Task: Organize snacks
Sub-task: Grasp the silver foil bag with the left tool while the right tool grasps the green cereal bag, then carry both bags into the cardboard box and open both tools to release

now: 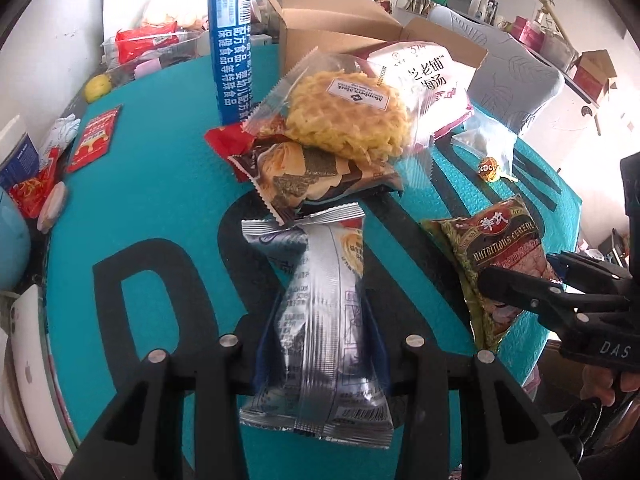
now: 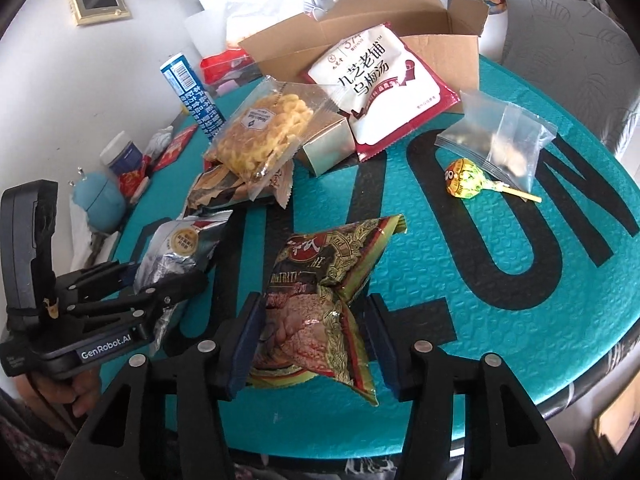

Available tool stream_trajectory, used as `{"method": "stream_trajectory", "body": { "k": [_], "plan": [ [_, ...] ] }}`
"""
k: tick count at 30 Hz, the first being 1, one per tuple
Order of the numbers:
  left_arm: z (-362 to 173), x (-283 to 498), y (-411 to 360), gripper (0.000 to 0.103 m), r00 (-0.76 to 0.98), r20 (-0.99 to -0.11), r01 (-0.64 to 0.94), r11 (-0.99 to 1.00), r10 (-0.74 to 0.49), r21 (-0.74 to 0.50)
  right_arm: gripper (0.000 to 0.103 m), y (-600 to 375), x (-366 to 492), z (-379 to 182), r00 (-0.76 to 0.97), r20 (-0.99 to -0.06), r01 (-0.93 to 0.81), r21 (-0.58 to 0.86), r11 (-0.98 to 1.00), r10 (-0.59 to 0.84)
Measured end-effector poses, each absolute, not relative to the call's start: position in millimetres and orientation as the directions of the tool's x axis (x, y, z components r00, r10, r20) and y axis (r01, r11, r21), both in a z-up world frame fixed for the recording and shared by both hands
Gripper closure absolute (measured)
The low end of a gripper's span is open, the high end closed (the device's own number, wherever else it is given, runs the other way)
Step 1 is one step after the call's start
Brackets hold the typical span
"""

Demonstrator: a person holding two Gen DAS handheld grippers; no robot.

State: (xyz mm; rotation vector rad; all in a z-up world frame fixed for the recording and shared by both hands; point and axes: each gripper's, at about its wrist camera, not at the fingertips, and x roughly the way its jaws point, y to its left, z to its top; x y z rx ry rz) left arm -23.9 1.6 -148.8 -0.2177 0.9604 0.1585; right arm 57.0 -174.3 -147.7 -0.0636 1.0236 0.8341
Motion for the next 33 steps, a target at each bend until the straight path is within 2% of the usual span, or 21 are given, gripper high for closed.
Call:
{"method": "stream_trajectory", "body": {
  "k": [4,7,9,12,14,17,20,23,26,33],
  "plan": [
    [-151.2,-24.9,-0.5,0.063,0.591,-0.804,-0.243,0.964,0.062,-0.104,0.052,-163.4,52.3,-147.8,0.286,-0.779,-0.666,0.257,0.700,0.558],
    [-147.3,-26.7,-9.9,0.066,0.609,-0.784,-0.226,0.974,0.120,-0.026,0.065,-161.8,47.4,-143.5,0.300,-0.777,-0.669,0.242,0.703,0.553],
    [-144.8,-26.0,-14.5,0.066,0.612,-0.783,-0.193,0.981,0.110,-0.013,0.070,-166.1,47.3,-140.7,0.295,-0.757,-0.675,0.266,0.688,0.582],
    [-139.8,-22.8,-10.9,0.066,0.606,-0.795,-0.166,0.981,0.023,-0.099,0.070,-178.1,50.4,-135.6,0.281,-0.689,-0.682,0.347,0.644,0.668],
    [-134.6,-21.7,-14.0,0.066,0.616,-0.787,-0.154,0.984,0.025,-0.090,0.070,-181.0,51.9,-132.9,0.273,-0.677,-0.678,0.369,0.636,0.683],
    [-133.0,-18.6,-18.1,0.066,0.616,-0.787,-0.142,0.985,0.013,-0.095,0.070,-182.5,49.0,-127.8,0.299,-0.689,-0.685,0.326,0.651,0.660],
    [-128.9,-19.5,-15.1,0.066,0.612,-0.790,-0.140,0.977,-0.042,-0.161,0.070,-182.3,46.3,-127.2,0.315,-0.707,-0.686,0.291,0.667,0.633],
    [-117.8,-19.1,-18.9,0.066,0.619,-0.778,-0.132,0.961,-0.112,-0.243,0.070,-186.5,46.0,-126.9,0.301,-0.700,-0.685,0.314,0.658,0.648],
    [-101.0,-18.5,-30.0,0.066,0.664,-0.744,-0.102,0.976,-0.077,-0.193,0.070,-190.7,47.6,-126.4,0.290,-0.690,-0.677,0.342,0.652,0.663],
    [-73.6,-14.3,-40.3,0.066,0.725,-0.688,-0.065,0.991,-0.036,-0.119,0.070,-197.8,47.2,-106.8,0.350,-0.678,-0.669,0.303,0.679,0.647]
  ]
}}
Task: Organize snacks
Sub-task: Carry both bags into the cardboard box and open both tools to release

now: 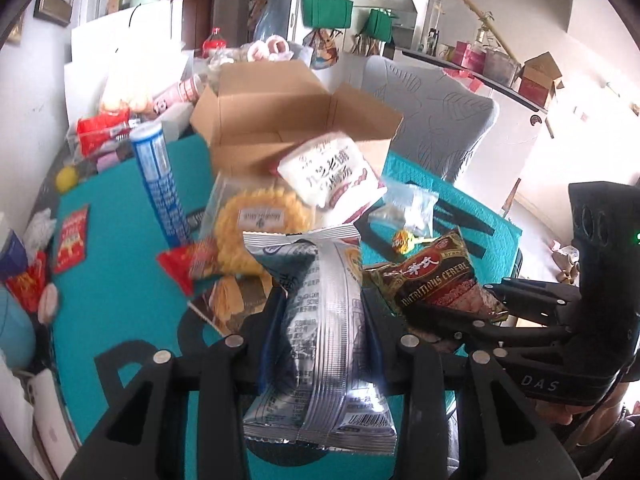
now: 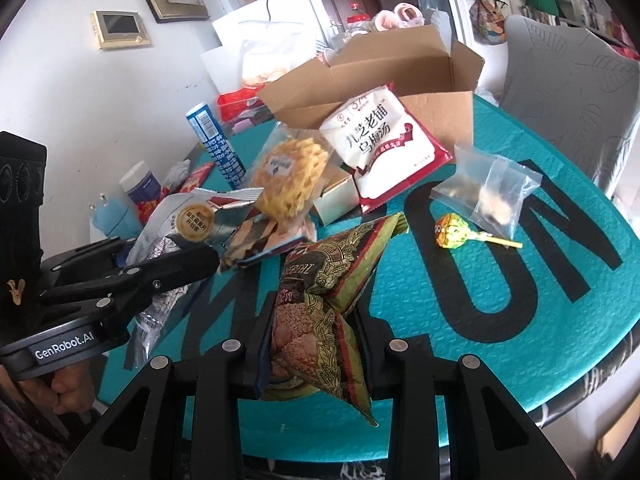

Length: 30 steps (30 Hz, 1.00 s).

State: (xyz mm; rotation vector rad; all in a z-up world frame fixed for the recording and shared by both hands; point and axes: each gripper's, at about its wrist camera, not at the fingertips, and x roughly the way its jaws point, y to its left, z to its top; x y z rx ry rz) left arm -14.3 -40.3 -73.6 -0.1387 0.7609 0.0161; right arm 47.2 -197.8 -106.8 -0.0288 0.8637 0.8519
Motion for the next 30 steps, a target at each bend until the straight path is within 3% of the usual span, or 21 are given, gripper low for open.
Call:
{"method": "stream_trajectory", "body": {
  "k": [15,30],
  "plan": [
    [-1.2,21.4,-33.7,0.066,0.834,-0.551,-0.066,0.996,0.022,-0.062,0.070,-196.9,62.6,-30.9,0.480,-0.582,-0.706,0.188,0.683,0.656],
    [65.5,83.8,-17.7,0.066,0.935,-0.347,-0.093,0.994,0.070,-0.052,0.070,-175.3,116.4,56.4,0.616,-0.421,-0.713,0.061,0.698,0.666]
  ]
}}
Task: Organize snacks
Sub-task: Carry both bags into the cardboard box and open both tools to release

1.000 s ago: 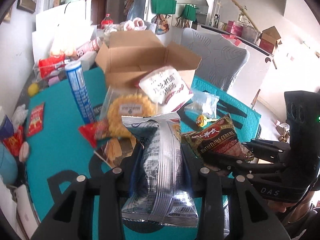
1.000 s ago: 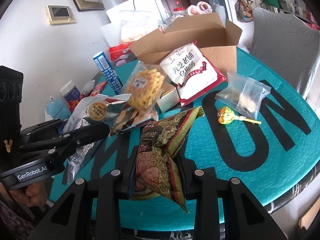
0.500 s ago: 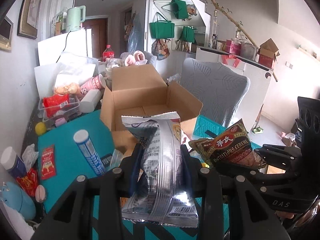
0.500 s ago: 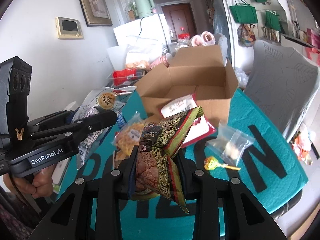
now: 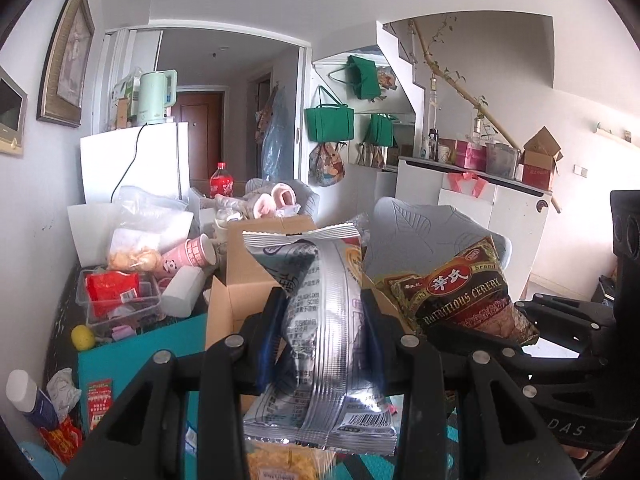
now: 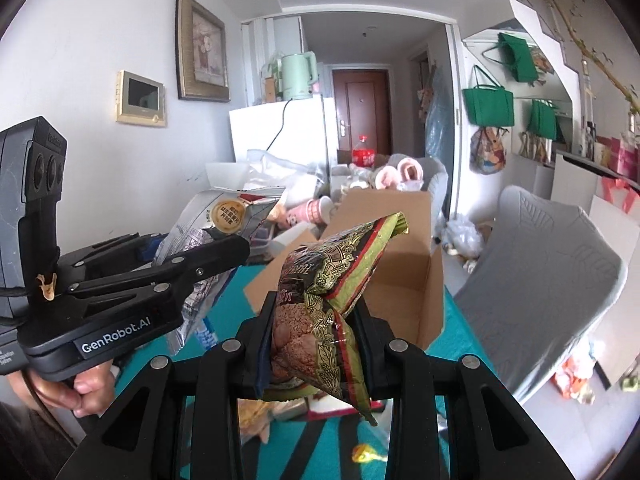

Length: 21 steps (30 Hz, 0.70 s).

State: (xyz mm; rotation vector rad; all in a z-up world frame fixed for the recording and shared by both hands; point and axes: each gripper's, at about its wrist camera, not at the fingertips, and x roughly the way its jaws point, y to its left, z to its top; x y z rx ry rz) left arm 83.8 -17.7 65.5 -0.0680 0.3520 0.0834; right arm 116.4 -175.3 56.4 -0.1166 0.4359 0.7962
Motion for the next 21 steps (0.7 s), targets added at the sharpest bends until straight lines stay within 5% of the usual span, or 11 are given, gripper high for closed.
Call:
{"method": "stream_trajectory", "body": {
  "k": [12,21],
  "plan": [
    [53.9,181.7,19.4,0.066,0.916,-0.365,-0.224,0.967,0.166,-0.121,0.070,-134.9,204.4,53.3,0.555,-0.462,-0.724,0.142,0.675,0.692],
    [8.2,235.3,48.6,0.066,0.840,-0.504,-0.310,0.940,0.200,-0.144,0.070,-100.2,264.1,13.8,0.534,-0.554,-0.687,0.156,0.710,0.639]
  ]
}}
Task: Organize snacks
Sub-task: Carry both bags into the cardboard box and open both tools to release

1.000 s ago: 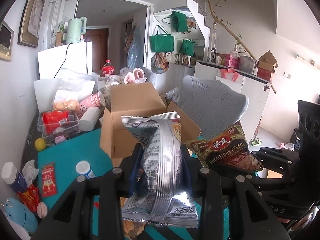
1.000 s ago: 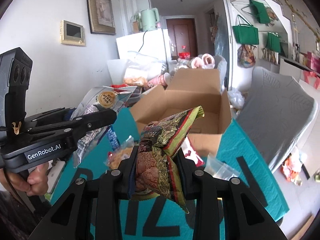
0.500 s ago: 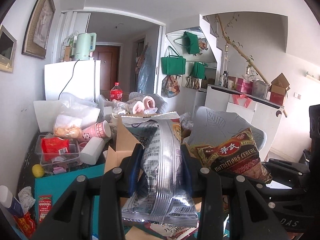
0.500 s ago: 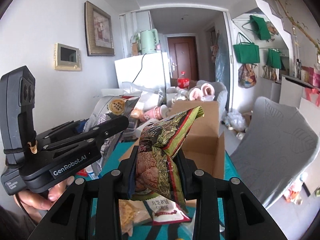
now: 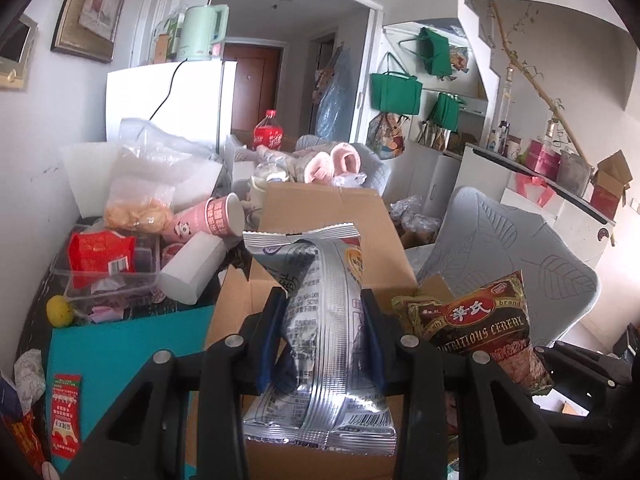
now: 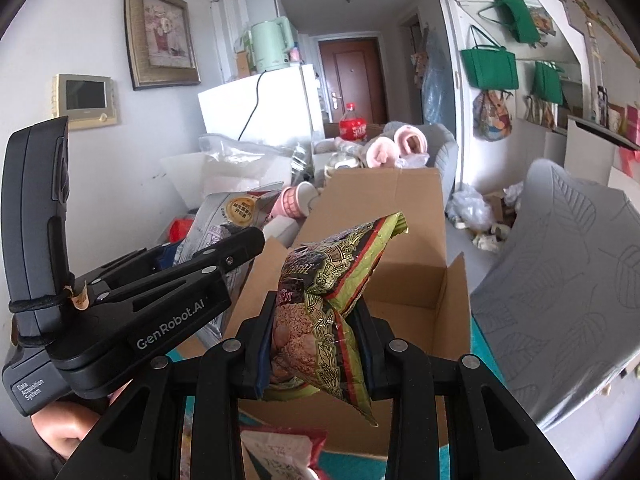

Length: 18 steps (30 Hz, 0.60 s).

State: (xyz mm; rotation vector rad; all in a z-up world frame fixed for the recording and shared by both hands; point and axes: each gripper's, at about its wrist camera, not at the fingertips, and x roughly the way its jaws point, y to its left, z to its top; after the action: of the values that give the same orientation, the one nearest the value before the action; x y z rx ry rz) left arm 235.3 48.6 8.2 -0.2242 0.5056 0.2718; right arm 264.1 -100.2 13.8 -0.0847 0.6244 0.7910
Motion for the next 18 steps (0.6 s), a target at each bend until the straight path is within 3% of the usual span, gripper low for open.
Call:
{"method": "stream_trajectory", "body": {
  "k": [18],
  "plan": [
    [-79.0,297.1,56.6,0.066,0.568,-0.808,-0.358,0.931,0.156,-0.071,0.070,-84.3,319.9,-62.4,0.421,-0.762,-0.642,0.132,0.755,0.492]
  ]
}}
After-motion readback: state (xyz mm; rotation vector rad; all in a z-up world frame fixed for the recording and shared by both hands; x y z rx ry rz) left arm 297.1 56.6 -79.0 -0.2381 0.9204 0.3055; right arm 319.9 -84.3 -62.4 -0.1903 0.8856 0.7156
